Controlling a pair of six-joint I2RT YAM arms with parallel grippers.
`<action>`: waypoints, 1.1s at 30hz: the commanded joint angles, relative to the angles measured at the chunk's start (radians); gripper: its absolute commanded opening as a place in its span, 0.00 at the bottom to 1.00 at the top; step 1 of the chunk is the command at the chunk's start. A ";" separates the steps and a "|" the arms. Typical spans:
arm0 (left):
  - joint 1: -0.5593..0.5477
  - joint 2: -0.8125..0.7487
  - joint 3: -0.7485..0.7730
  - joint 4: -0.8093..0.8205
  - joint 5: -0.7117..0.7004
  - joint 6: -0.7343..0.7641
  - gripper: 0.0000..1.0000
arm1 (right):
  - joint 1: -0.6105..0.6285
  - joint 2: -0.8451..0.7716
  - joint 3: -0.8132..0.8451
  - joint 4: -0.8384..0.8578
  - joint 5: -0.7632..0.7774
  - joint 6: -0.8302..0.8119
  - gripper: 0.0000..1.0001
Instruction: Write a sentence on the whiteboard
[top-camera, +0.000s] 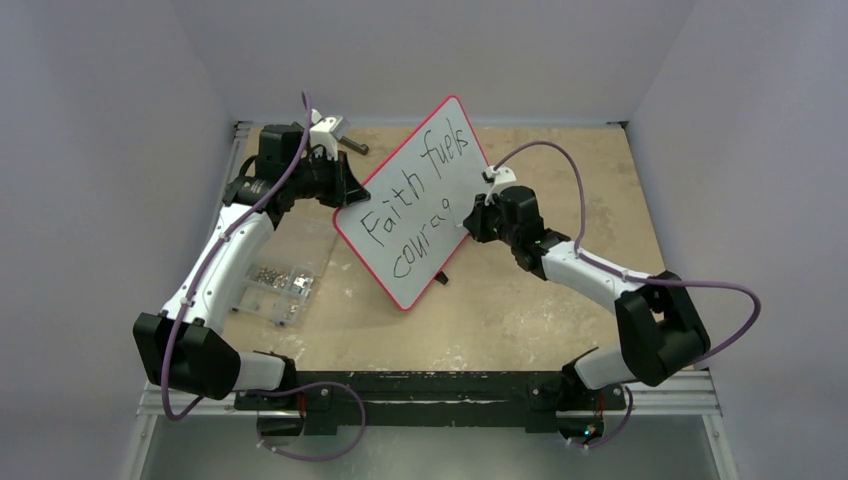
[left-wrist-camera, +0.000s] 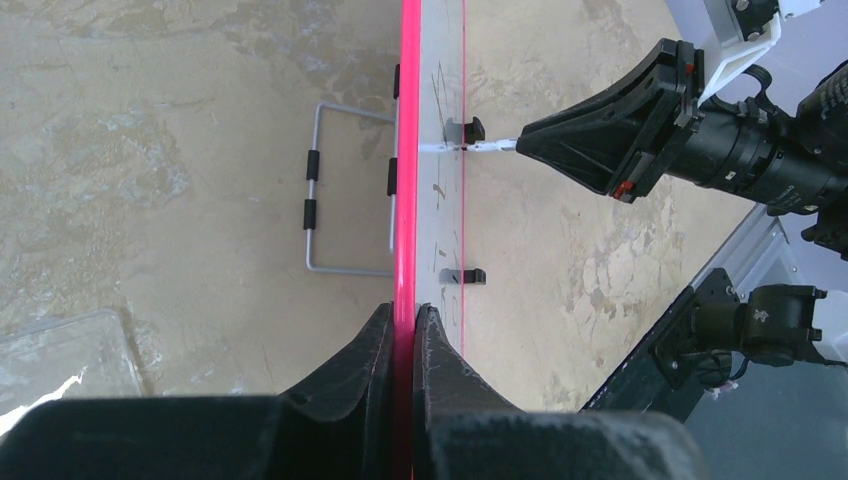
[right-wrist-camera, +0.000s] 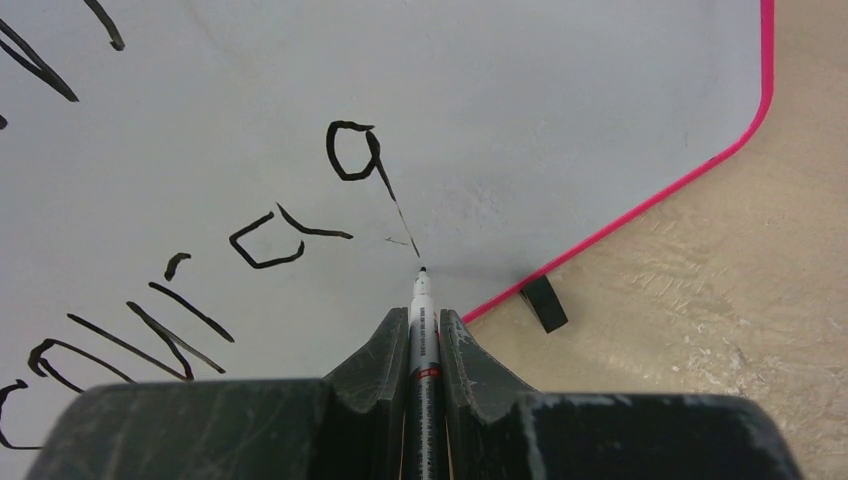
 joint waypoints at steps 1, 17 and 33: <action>0.003 -0.037 0.004 0.035 -0.068 0.059 0.00 | 0.005 -0.041 -0.007 0.028 0.009 0.014 0.00; 0.003 -0.042 0.003 0.035 -0.068 0.059 0.00 | 0.006 -0.018 0.079 0.042 -0.076 0.055 0.00; 0.002 -0.044 0.001 0.035 -0.068 0.059 0.00 | 0.006 0.000 0.035 0.058 -0.077 0.059 0.00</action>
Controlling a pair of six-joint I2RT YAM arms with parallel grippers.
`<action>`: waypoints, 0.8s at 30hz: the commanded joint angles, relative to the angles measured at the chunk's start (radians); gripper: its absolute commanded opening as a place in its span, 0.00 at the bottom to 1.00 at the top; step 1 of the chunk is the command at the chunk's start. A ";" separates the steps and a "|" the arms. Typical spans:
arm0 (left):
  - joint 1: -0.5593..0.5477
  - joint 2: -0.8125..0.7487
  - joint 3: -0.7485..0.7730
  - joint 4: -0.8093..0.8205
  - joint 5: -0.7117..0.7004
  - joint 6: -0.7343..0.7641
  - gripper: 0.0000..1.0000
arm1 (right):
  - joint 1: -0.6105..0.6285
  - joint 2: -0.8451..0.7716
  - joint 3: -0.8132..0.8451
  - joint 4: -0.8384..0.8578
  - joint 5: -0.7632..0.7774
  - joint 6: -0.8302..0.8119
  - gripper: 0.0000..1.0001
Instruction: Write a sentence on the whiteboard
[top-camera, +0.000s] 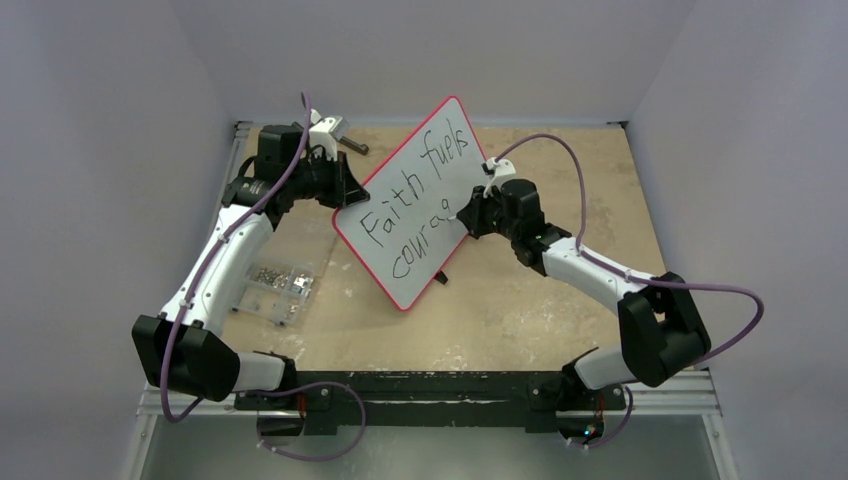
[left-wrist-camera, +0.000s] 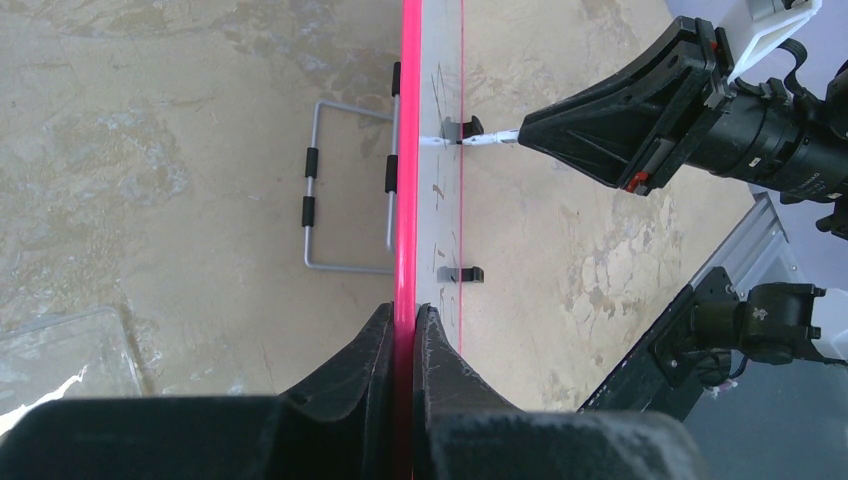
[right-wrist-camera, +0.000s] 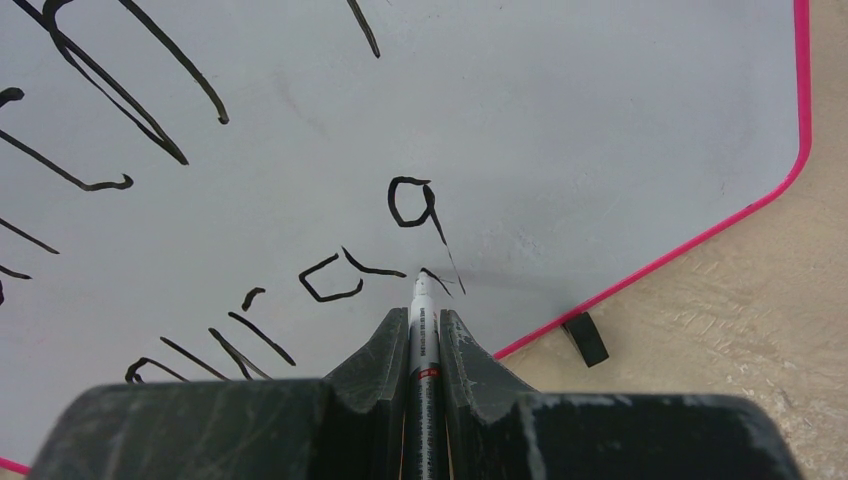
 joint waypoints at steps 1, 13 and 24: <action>0.002 -0.035 0.000 0.042 -0.068 0.059 0.00 | 0.003 0.007 -0.010 0.051 -0.020 0.008 0.00; 0.002 -0.033 0.000 0.042 -0.068 0.059 0.00 | 0.003 0.005 -0.023 0.036 0.010 -0.014 0.00; 0.002 -0.034 0.001 0.042 -0.068 0.059 0.00 | 0.003 0.003 -0.015 0.007 0.047 -0.027 0.00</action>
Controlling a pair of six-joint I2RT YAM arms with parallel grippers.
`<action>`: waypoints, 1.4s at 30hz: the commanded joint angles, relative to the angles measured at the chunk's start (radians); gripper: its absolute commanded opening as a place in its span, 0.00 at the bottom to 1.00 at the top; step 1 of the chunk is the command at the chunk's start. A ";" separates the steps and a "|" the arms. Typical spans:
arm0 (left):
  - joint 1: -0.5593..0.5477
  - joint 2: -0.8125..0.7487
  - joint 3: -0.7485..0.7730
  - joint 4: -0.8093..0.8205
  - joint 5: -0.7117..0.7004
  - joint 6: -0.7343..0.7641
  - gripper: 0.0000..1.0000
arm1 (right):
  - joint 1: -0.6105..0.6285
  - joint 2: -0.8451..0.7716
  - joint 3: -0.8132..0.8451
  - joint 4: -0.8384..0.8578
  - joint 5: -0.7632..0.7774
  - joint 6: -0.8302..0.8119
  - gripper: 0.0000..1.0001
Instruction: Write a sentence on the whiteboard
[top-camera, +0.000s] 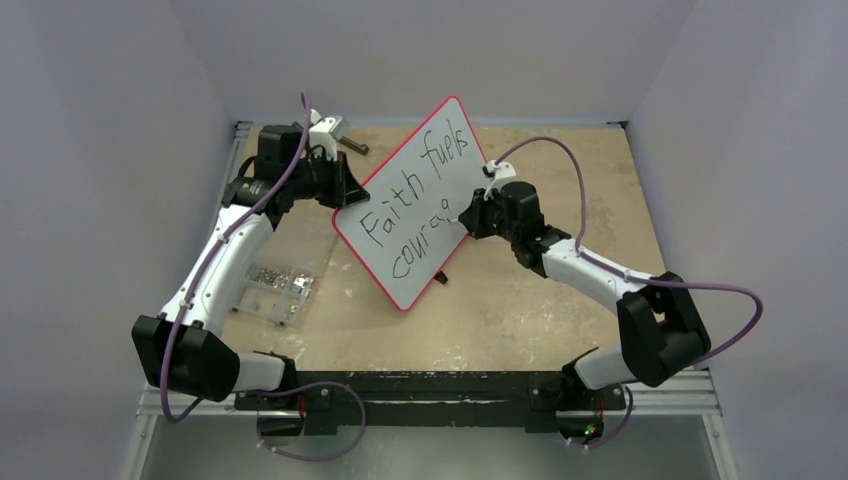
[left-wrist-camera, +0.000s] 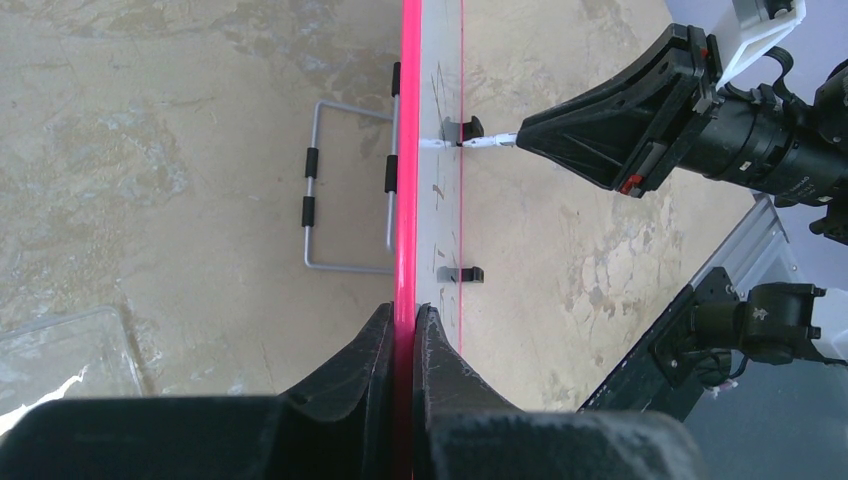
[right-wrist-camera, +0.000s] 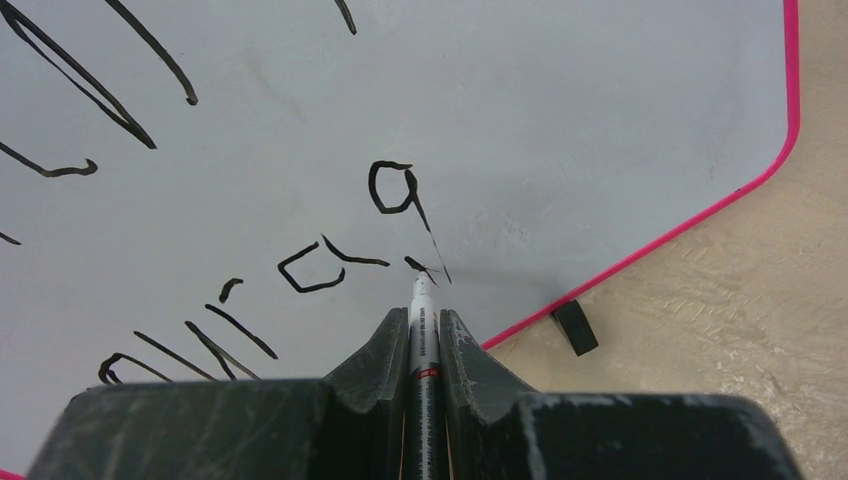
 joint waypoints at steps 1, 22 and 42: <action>0.002 -0.033 0.001 0.042 -0.067 0.059 0.00 | 0.003 0.001 0.001 0.004 0.033 -0.018 0.00; 0.002 -0.036 0.001 0.042 -0.067 0.059 0.00 | 0.002 0.039 0.138 -0.041 0.048 -0.030 0.00; 0.002 -0.037 0.003 0.042 -0.067 0.059 0.00 | 0.001 -0.048 0.107 -0.073 0.133 -0.049 0.00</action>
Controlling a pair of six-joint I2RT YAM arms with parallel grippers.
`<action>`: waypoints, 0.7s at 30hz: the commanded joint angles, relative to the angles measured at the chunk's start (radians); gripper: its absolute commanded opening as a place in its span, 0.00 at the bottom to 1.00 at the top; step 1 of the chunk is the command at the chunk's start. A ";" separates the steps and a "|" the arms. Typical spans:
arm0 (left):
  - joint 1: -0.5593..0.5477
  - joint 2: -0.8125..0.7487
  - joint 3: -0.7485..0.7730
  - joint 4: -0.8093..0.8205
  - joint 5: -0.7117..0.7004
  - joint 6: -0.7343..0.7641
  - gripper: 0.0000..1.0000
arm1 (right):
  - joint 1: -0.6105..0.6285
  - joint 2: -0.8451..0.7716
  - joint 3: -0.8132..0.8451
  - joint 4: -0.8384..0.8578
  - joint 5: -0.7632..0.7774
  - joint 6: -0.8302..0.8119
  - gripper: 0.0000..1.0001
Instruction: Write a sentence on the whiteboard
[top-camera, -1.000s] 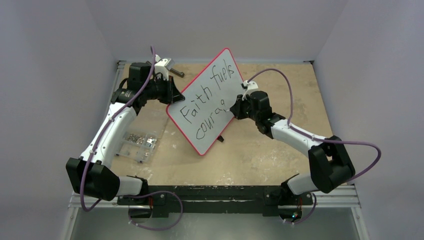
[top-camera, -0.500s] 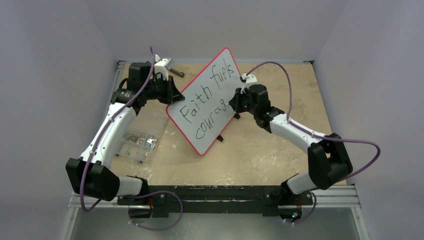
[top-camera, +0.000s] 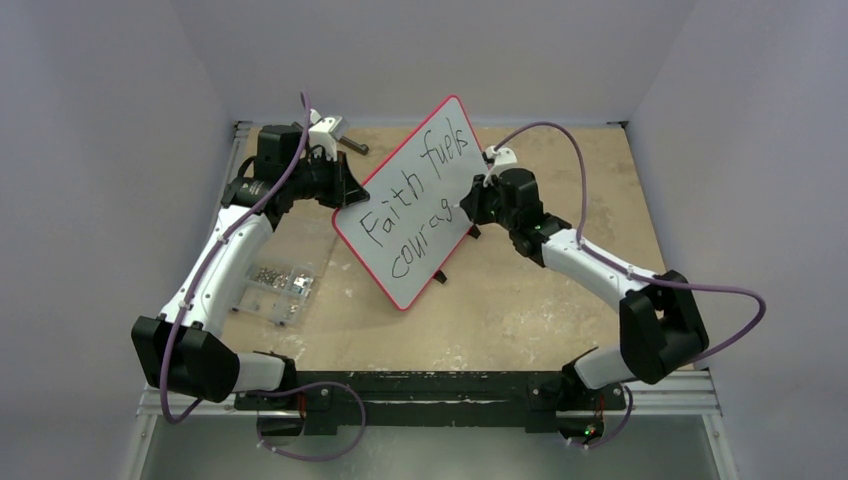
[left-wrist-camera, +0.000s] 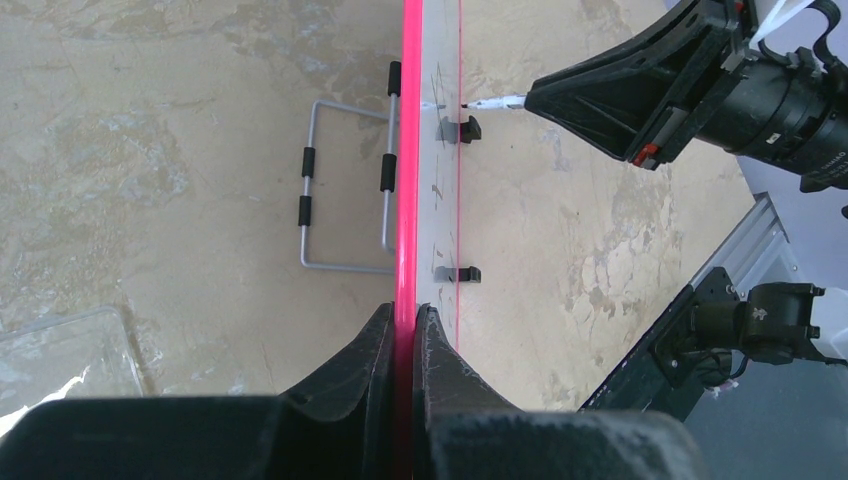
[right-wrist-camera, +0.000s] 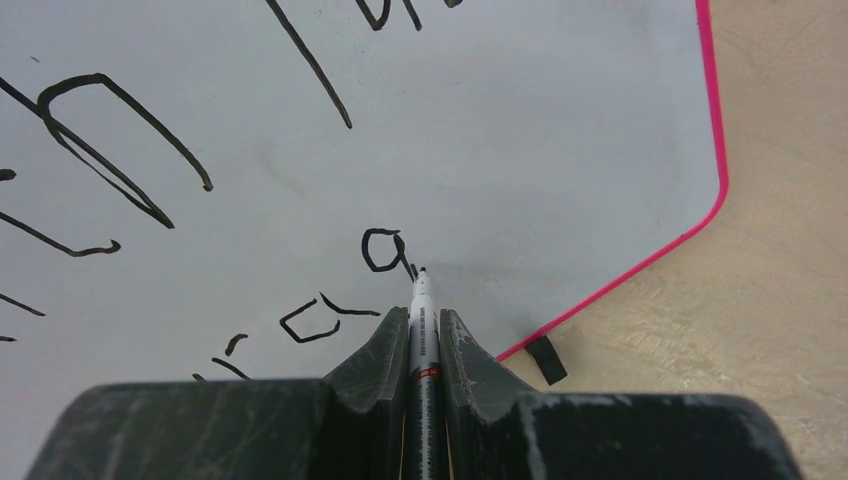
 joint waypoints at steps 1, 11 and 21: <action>0.002 -0.034 0.002 0.042 -0.066 0.059 0.00 | -0.002 -0.088 -0.016 0.005 0.090 -0.032 0.00; 0.002 -0.034 0.001 0.042 -0.066 0.059 0.00 | -0.058 -0.041 0.028 0.040 0.041 -0.017 0.00; 0.002 -0.030 0.003 0.042 -0.066 0.059 0.00 | -0.061 -0.021 0.028 0.089 -0.009 -0.007 0.00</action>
